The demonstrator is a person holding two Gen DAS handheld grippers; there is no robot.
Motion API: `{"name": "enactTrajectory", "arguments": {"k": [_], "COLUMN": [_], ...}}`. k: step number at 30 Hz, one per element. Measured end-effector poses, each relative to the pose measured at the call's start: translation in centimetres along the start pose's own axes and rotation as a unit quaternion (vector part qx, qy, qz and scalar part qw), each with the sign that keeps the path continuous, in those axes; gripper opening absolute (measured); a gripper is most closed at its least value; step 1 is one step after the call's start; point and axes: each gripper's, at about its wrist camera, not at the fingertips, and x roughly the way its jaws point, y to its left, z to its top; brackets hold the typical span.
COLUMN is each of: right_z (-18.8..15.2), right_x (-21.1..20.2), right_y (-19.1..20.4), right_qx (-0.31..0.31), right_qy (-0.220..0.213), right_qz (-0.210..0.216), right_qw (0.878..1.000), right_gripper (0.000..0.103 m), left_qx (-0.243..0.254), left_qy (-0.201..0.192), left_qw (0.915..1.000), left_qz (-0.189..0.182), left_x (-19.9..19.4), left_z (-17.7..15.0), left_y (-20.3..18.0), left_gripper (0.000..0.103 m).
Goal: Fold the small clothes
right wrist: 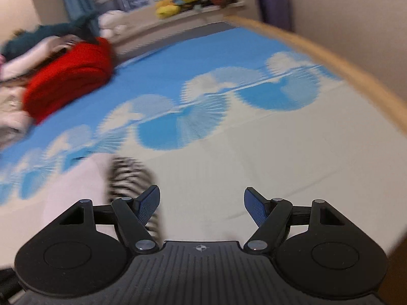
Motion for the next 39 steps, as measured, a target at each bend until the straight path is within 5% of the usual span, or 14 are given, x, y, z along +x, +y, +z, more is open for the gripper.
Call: {"name": "enactTrajectory", "arguments": {"k": [4, 7, 9, 12, 15, 17, 19, 21, 28, 34, 39], "right_z": [-1.2, -2.3, -3.2, -4.8, -5.8, -6.3, -6.3, -6.1, -3.9, -6.1, -5.4], "right_x": [3.2, 5.2, 6.8, 7.9, 8.1, 7.7, 6.9, 5.7, -3.1, -1.5, -0.9], "right_y": [2.4, 4.9, 6.3, 7.8, 7.8, 7.4, 7.0, 6.6, 2.4, -1.7, 0.2], "right_qx": [0.002, -0.027, -0.048, -0.085, -0.096, -0.095, -0.099, -0.095, -0.015, -0.003, -0.019], "right_qy": [0.061, 0.098, 0.133, 0.159, 0.168, 0.17, 0.17, 0.151, 0.064, 0.157, 0.097], "right_qz": [0.089, 0.122, 0.117, 0.091, 0.072, 0.071, 0.082, 0.099, 0.21, 0.111, 0.116], "right_qw": [0.994, 0.987, 0.983, 0.979, 0.978, 0.978, 0.977, 0.979, 0.976, 0.981, 0.988], "right_gripper": [0.075, 0.073, 0.073, 0.073, 0.06, 0.024, 0.003, 0.002, 0.0, 0.0, 0.006], "left_qx": [-0.03, -0.111, -0.198, -0.281, -0.276, -0.274, -0.269, -0.263, -0.267, -0.23, -0.243], "left_qy": [0.004, 0.0, 0.035, -0.007, 0.01, 0.023, 0.024, 0.022, 0.03, 0.065, 0.06], "left_qw": [0.9977, 0.9901, 0.9752, 0.9584, 0.9602, 0.961, 0.9628, 0.9644, 0.9632, 0.9709, 0.9682], "left_qz": [0.061, 0.086, 0.094, 0.052, 0.04, 0.028, 0.016, 0.016, -0.014, -0.005, 0.004], "left_x": [-2.5, -3.5, -2.9, -3.8, -2.5, -2.1, -1.1, -0.6, 0.6, 2.2, 2.1], "left_z": [-1.1, -4.0, -5.0, -4.7, -4.3, -4.3, -3.9, -3.9, -3.6, -3.8, -4.1], "left_y": [6.4, 10.7, 13.2, 15.2, 15.0, 14.4, 14.1, 13.3, 12.1, 10.4, 10.8], "left_gripper": [0.045, 0.045, 0.044, 0.046, 0.047, 0.047, 0.057, 0.066, 0.07, 0.073, 0.073]}}
